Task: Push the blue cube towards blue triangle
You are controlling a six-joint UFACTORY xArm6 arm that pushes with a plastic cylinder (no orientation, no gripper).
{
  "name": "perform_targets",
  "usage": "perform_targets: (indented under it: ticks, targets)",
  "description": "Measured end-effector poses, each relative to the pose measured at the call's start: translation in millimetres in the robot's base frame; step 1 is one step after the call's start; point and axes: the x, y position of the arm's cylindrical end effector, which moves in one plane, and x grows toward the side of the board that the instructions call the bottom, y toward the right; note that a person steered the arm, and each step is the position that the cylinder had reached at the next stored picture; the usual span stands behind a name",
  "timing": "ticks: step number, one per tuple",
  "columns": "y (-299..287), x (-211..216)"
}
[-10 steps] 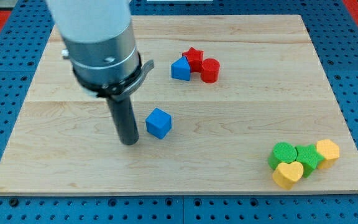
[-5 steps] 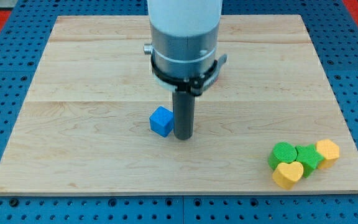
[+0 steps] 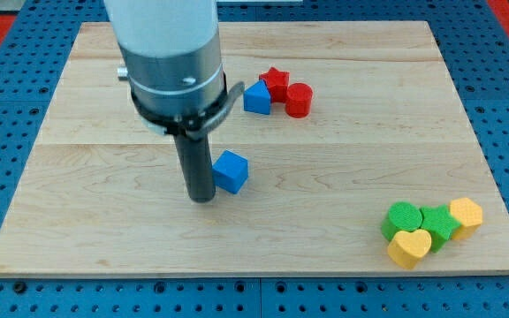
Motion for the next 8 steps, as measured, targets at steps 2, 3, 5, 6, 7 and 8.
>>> perform_targets:
  ticks: [2,3,5,6,7,8]
  targets:
    - [37.2,-84.6]
    - [40.8,-97.0]
    - [-5.2,-53.1]
    - [36.5,-34.1]
    - [52.3,7.7]
    - [63.6,32.8]
